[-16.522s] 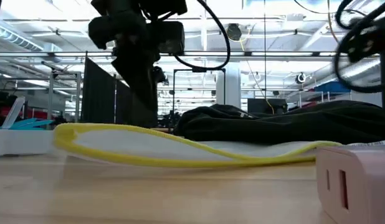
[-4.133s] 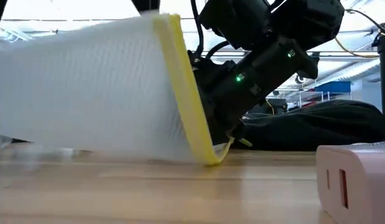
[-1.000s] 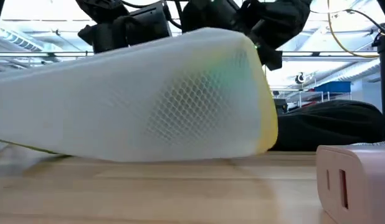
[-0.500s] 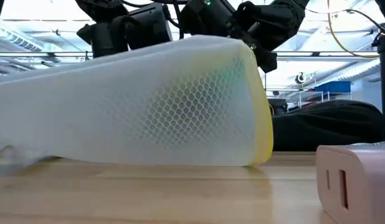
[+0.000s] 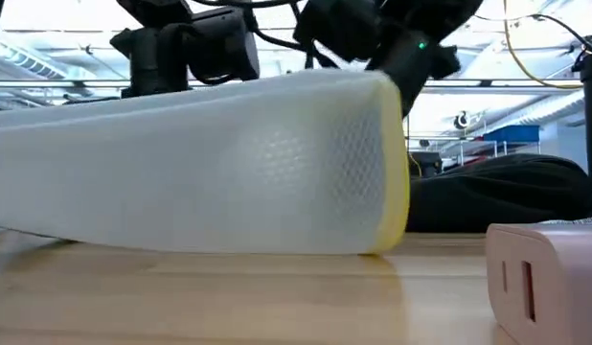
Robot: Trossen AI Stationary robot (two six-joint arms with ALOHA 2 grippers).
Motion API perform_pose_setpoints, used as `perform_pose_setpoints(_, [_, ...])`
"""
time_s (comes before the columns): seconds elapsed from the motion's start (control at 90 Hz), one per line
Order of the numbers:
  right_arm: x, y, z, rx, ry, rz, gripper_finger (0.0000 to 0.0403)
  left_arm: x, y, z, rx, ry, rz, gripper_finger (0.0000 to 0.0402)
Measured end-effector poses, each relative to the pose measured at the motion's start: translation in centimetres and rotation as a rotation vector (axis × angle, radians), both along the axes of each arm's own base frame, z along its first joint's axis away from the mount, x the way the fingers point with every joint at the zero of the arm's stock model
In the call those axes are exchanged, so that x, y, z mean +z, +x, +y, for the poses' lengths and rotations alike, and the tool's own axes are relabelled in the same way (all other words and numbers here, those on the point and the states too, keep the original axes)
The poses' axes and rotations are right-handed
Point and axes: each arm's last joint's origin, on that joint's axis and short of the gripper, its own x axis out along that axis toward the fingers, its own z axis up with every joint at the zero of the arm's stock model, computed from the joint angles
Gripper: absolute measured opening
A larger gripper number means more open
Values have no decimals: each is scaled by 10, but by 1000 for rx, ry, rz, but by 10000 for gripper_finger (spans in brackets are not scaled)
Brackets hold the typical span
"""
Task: Unpack backpack
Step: Remove the earphones from the green zip bag
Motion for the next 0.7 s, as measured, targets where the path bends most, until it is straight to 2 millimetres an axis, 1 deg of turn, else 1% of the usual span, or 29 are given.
perform_pose_setpoints(0.056, [4, -3, 1, 0, -8, 9, 1, 2, 0, 0, 11, 1, -7, 134])
perform_pose_setpoints(0.122, [7, -1, 4, 5, -2, -23, 1, 5, 0, -1, 14, 0, -25, 134])
perform_pose_setpoints(0.211, [4, 3, 5, -3, 10, -51, 0, 13, 1, -2, 20, -6, -63, 134])
perform_pose_setpoints(0.278, [4, 6, 5, -4, 16, -79, 0, 24, 2, -4, 21, -4, -95, 134])
perform_pose_setpoints(0.533, [15, 19, 7, 38, 12, -256, 0, 70, 3, -8, 49, 23, -246, 134])
perform_pose_setpoints(0.622, [14, 21, 5, 47, 2, -271, 6, 80, 2, -8, 70, 19, -282, 134])
perform_pose_setpoints(0.7, [10, 22, 3, 42, 2, -254, 24, 81, 1, -9, 91, 13, -281, 134])
